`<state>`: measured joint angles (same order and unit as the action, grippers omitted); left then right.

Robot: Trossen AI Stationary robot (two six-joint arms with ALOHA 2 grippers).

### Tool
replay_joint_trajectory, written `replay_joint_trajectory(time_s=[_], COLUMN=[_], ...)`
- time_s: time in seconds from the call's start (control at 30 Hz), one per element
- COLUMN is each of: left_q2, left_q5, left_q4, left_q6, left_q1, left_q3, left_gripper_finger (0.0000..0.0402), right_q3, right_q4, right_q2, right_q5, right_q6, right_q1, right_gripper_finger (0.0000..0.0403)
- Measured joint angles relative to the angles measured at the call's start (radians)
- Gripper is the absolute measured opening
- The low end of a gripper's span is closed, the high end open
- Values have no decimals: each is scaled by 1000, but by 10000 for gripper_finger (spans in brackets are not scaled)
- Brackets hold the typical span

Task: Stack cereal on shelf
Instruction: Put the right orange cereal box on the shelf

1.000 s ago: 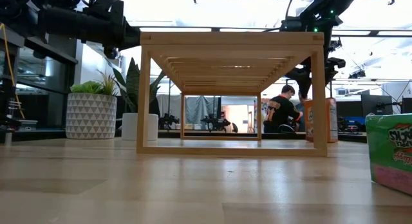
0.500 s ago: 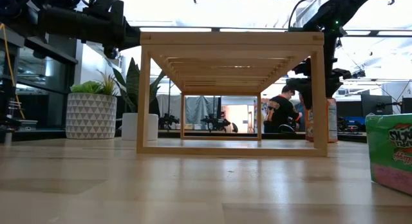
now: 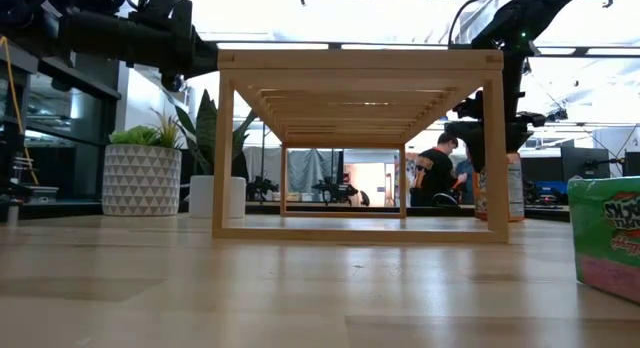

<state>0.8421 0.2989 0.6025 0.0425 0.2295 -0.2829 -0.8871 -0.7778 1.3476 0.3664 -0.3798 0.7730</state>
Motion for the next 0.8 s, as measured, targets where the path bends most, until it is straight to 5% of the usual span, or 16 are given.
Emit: replay_joint_trajectory(time_s=[0.5,0.8], left_q2=[0,0], left_q5=[0,0], left_q4=[0,0], left_q6=[-2,-2], left_q1=[0,0], left_q3=[0,0], left_gripper_finger=[0,0], right_q3=[-37,-402], right_q4=[-74,-455], right_q2=[0,0], right_q5=[-6,-37], right_q6=[4,-37], right_q1=[0,-56], right_gripper_finger=[137,139])
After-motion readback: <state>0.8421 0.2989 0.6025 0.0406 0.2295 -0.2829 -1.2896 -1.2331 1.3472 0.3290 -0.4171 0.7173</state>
